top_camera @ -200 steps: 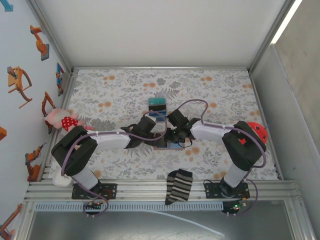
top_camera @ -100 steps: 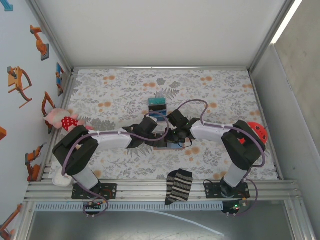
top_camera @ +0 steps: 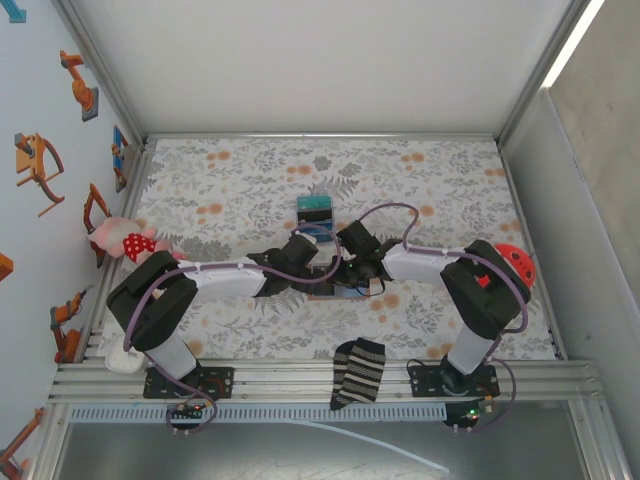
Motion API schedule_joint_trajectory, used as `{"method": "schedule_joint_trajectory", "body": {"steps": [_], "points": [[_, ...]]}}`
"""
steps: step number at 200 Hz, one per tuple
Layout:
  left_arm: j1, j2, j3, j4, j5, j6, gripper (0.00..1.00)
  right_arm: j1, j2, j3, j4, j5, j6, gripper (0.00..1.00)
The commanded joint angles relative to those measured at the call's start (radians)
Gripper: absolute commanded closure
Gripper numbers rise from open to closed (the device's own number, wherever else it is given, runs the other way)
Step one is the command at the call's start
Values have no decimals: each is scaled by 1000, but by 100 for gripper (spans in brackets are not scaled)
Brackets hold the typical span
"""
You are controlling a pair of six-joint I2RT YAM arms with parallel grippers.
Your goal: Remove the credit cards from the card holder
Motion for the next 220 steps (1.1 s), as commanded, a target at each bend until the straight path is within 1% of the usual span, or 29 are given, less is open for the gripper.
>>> {"method": "schedule_joint_trajectory", "body": {"steps": [1, 66, 104, 132, 174, 192, 220], "points": [[-8, 23, 13, -64, -8, 17, 3, -10, -12, -35, -25, 27, 20, 79], [-9, 16, 15, -83, -26, 17, 3, -10, -31, -47, -35, 32, 27, 79], [-9, 15, 22, -96, -23, 14, 3, -10, -5, -48, -16, 14, 29, 79], [-11, 17, 27, -105, -21, 15, 3, -15, -1, -75, 68, -42, 47, 80], [-16, 21, 33, -119, -15, 18, 3, -51, -34, -174, 337, -185, 114, 83], [-18, 23, 37, -125, -16, 19, 3, -62, -40, -198, 393, -212, 128, 83], [-20, 23, 42, -127, -18, 20, 3, -80, -39, -238, 499, -252, 164, 86]]}}
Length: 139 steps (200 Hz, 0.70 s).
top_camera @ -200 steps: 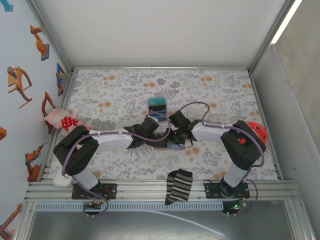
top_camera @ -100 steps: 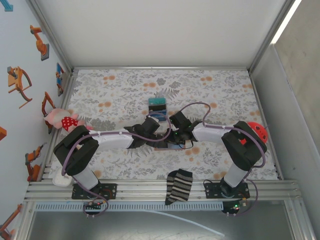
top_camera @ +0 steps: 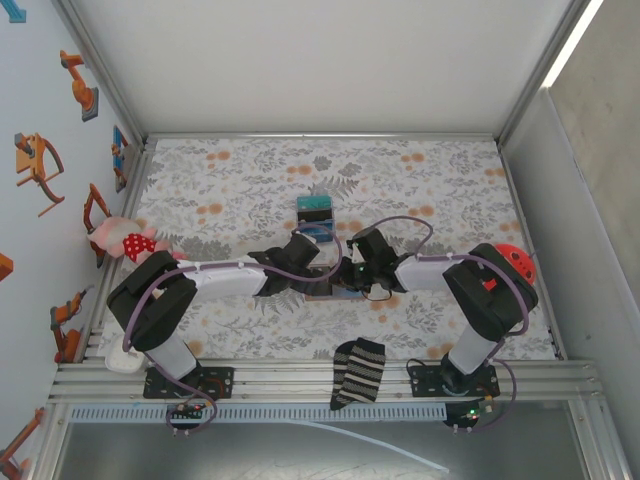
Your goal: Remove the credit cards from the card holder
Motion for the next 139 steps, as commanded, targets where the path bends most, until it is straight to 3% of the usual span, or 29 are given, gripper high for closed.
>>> {"method": "schedule_joint_trajectory", "body": {"steps": [1, 58, 85, 139], "points": [[-13, 22, 17, -57, 7, 20, 3, -12, -7, -37, 133, -66, 56, 86], [-16, 24, 20, -59, 4, 20, 3, -19, 1, -61, 191, -79, 70, 92], [-17, 22, 17, -60, -4, 18, 3, -23, -14, -75, 194, -68, 69, 100], [-16, 11, 11, -62, -21, 21, 3, -42, -39, -96, 175, -37, 59, 100]]}}
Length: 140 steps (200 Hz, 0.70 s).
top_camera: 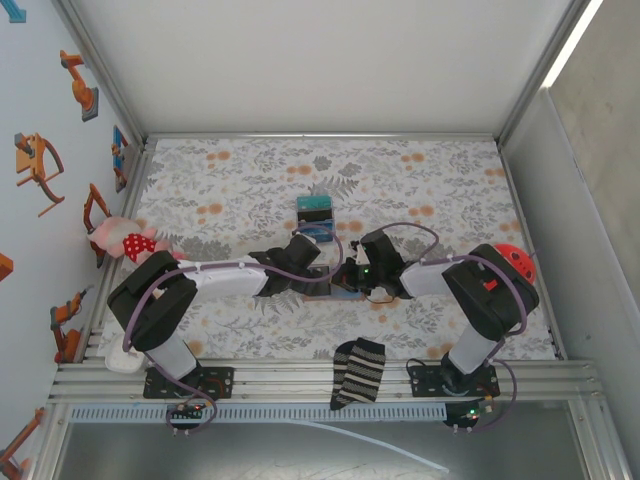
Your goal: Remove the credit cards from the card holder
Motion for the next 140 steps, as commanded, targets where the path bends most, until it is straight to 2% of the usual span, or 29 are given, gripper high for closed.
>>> {"method": "schedule_joint_trajectory", "body": {"steps": [1, 78, 140], "points": [[-10, 11, 7, -44, -2, 21, 3, -14, -36, -16, 11, 20, -6, 100], [-9, 9, 5, -43, -19, 27, 3, -19, -111, 29, -202, 103, -107, 100], [-10, -2, 10, -27, 4, 38, 3, -20, -120, 31, -175, 78, -92, 100]]}}
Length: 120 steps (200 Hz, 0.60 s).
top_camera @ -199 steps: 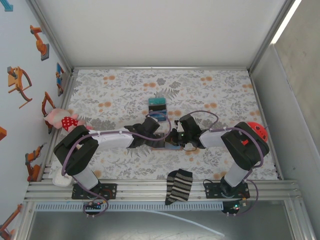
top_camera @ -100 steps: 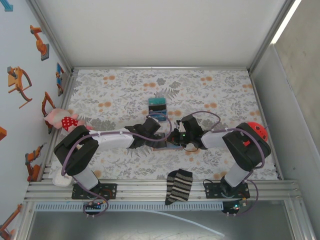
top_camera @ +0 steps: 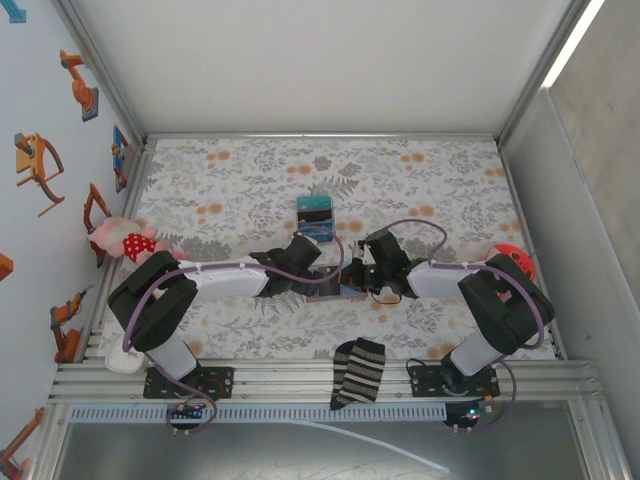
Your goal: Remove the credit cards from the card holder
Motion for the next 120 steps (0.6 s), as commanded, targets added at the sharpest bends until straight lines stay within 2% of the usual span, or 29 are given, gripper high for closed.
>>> {"method": "schedule_joint_trajectory", "body": {"steps": [1, 10, 26, 38, 81, 120], "points": [[-4, -2, 9, -26, 4, 27, 3, -5, -19, 24, 12, -8, -2, 100], [-4, 0, 12, -22, 10, 27, 3, -5, -15, 21, 35, -23, 7, 100], [-4, 9, 14, -19, 14, 27, 3, -5, -7, 11, 89, -54, 31, 87], [-4, 14, 15, -20, 14, 27, 3, -5, 2, 1, 134, -73, 51, 83], [-4, 30, 13, -14, 20, 22, 3, -5, 47, -37, 302, -136, 108, 82], [-4, 36, 10, -12, 22, 19, 3, -4, 76, -45, 350, -150, 120, 83]]}}
